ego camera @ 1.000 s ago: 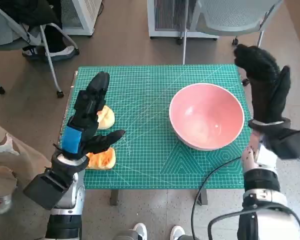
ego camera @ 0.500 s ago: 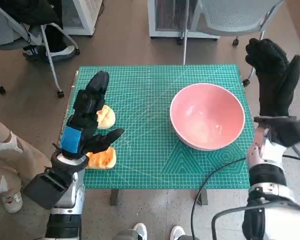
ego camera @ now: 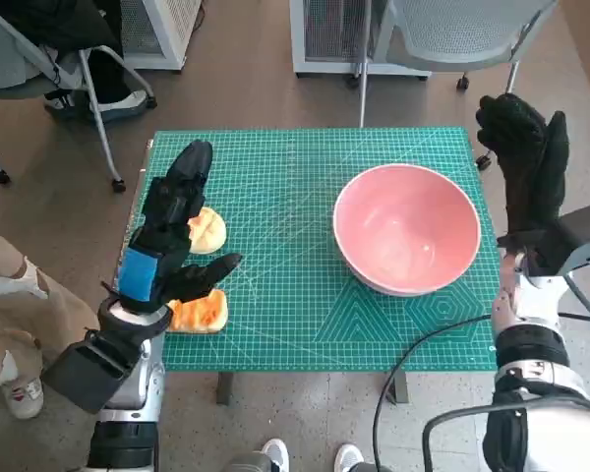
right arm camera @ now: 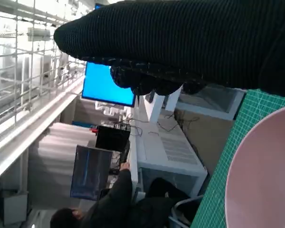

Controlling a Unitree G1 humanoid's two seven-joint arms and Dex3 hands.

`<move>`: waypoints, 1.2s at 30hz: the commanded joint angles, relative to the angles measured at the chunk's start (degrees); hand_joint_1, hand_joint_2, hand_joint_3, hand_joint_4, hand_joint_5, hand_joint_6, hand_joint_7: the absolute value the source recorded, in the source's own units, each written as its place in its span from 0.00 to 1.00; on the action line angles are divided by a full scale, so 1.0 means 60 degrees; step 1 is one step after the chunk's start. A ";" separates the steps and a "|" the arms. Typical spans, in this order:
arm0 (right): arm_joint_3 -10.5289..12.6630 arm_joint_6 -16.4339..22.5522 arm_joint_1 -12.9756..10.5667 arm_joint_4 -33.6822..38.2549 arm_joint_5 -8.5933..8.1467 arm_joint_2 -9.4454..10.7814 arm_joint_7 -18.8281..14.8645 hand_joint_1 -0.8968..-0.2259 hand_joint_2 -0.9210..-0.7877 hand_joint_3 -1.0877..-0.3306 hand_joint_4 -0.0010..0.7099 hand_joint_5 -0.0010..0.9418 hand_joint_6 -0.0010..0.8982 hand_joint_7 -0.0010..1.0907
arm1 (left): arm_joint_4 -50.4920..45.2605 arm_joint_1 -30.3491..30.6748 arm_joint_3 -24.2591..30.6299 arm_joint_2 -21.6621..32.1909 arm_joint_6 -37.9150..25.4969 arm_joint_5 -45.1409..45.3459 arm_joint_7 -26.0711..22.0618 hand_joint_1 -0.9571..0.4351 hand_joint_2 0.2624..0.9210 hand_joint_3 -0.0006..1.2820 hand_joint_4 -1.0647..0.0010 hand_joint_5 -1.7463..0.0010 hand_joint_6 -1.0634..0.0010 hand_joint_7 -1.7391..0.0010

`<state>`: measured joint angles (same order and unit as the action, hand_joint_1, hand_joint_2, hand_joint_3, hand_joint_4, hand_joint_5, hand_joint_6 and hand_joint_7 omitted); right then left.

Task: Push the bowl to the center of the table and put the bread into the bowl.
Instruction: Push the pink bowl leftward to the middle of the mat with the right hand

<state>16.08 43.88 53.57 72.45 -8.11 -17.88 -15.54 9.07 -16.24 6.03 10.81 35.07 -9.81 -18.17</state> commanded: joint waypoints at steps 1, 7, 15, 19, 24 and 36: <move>0.0033 -0.0192 -0.0048 0.0155 0.0121 -0.0054 0.0090 0.51 0.00 0.26 0.19 0.00 0.04 0.39 | -0.0077 0.0021 0.0038 0.0050 0.0090 -0.0088 -0.0041 0.24 1.00 0.18 0.96 1.00 1.00 0.80; -0.0027 -0.0833 -0.0025 0.0370 0.0357 -0.0178 0.0308 0.55 0.00 0.22 0.19 0.00 0.04 0.38 | -0.0237 0.0109 0.0069 0.0096 0.0059 -0.0002 0.0011 0.24 1.00 0.18 0.96 1.00 1.00 0.80; -0.0006 -0.1376 -0.0010 0.0488 0.0470 -0.0312 0.0479 0.57 0.00 0.19 0.18 0.00 0.06 0.37 | -0.0326 0.0130 0.0100 0.0139 -0.0003 0.0008 0.0013 0.24 1.00 0.19 0.97 1.00 1.00 0.81; 0.0006 -0.1578 -0.0024 0.0522 0.0465 -0.0355 0.0511 0.55 0.00 0.19 0.18 0.00 0.06 0.37 | -0.0319 0.0127 0.0108 0.0146 -0.0003 0.0022 0.0015 0.24 1.00 0.19 0.97 1.00 1.00 0.81; -0.0003 -0.1904 -0.0074 0.0585 0.0504 -0.0402 0.0657 0.56 0.00 0.19 0.19 0.00 0.08 0.36 | -0.0365 0.0178 0.0137 0.0185 0.0002 0.0007 -0.0004 0.24 1.00 0.19 0.97 1.00 1.00 0.81; 0.0142 -0.2568 -0.0139 0.0649 0.0448 -0.0416 0.0774 0.57 0.00 0.23 0.22 0.01 0.14 0.30 | -0.0523 0.0254 0.0183 0.0288 -0.0075 -0.0015 -0.0035 0.24 1.00 0.19 0.98 1.00 1.00 0.81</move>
<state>16.55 30.38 53.67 75.37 -5.98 -20.04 -11.46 6.94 -15.34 6.93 11.77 34.88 -9.77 -18.16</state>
